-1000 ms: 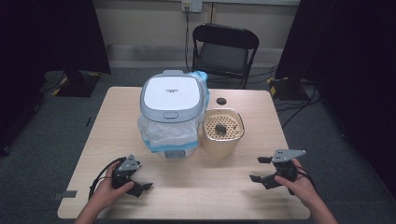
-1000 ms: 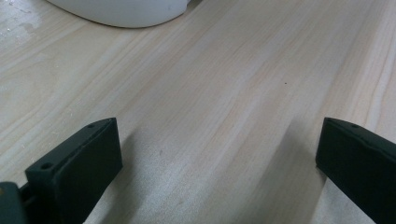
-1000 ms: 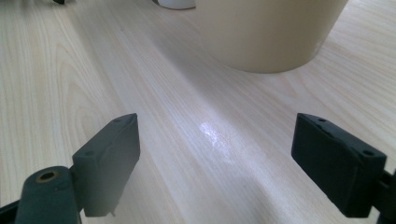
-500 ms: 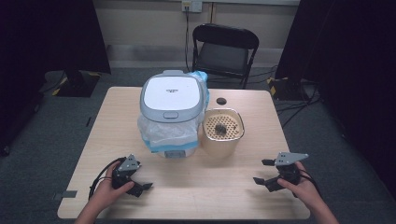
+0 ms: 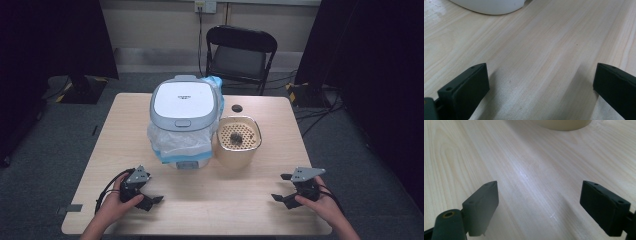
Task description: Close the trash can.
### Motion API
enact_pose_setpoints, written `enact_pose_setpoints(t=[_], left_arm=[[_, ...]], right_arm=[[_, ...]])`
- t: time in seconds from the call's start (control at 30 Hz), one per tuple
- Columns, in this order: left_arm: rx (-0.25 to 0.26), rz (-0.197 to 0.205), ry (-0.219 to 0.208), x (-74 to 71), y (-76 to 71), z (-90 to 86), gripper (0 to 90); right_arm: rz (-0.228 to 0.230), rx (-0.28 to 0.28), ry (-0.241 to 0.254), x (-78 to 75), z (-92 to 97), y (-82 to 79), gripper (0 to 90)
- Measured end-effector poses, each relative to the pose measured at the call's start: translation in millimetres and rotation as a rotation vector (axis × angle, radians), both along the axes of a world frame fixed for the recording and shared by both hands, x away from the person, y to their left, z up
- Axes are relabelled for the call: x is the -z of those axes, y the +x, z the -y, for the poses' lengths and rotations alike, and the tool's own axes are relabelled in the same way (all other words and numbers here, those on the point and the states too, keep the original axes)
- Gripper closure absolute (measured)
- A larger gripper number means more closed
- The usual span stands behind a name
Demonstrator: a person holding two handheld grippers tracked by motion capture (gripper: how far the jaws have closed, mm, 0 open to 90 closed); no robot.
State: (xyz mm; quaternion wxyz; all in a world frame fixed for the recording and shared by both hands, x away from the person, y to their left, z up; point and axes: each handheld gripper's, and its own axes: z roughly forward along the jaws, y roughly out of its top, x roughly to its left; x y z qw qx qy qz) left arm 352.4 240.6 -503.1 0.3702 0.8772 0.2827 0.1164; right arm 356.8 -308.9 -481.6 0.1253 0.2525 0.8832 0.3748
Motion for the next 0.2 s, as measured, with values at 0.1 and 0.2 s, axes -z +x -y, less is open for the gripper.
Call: enact_pose_setpoints(t=[0.1,0.2], left_arm=[[0.000,0.001,0.001,-0.1,0.0,0.0,0.0],[0.002,0.003,0.003,-0.1,0.2,-0.2,0.0]], right_arm=[[-0.004,-0.010,-0.005,1.9,-0.6,-0.3,14.7],[0.004,-0.015,-0.028,4.4,-0.9,0.3,14.7]])
